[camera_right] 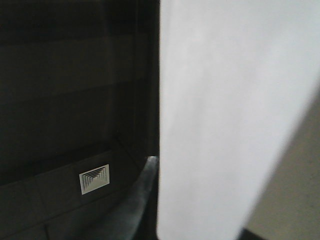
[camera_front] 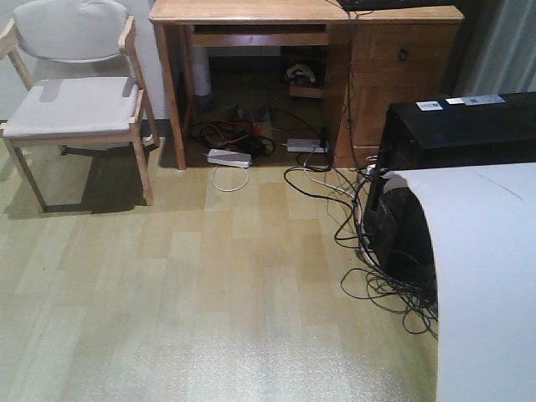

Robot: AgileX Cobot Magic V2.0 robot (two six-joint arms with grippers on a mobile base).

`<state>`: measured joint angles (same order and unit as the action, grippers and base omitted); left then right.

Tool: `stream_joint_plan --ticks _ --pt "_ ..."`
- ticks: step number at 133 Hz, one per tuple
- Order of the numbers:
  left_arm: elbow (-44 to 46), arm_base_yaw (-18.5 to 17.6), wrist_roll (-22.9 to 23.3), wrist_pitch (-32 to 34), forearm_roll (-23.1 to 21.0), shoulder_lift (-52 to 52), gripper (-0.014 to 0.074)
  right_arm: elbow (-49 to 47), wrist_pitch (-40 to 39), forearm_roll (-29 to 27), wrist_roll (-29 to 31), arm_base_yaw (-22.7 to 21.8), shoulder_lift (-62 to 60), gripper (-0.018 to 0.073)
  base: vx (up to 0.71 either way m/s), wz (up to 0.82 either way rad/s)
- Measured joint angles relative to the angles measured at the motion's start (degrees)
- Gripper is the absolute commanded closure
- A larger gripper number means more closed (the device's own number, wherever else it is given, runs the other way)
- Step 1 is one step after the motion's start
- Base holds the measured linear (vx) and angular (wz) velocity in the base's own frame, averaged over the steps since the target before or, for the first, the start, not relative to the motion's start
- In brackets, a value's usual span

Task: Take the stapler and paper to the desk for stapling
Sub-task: 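Drive the base to the wooden desk holding stapler and paper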

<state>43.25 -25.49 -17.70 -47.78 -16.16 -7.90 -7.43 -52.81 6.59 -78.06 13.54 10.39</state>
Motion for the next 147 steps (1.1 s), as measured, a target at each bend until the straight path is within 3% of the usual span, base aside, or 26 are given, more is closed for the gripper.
stream_joint_plan --ticks 73,147 --pt "0.0 0.0 0.0 0.0 0.0 0.0 0.0603 0.0 -1.4 0.0 0.0 0.0 0.0 0.0565 0.16 0.12" --pt "0.0 0.0 0.0 0.0 0.0 0.0 0.0603 0.0 -1.5 0.0 0.0 0.0 0.0 0.0565 0.35 0.01"
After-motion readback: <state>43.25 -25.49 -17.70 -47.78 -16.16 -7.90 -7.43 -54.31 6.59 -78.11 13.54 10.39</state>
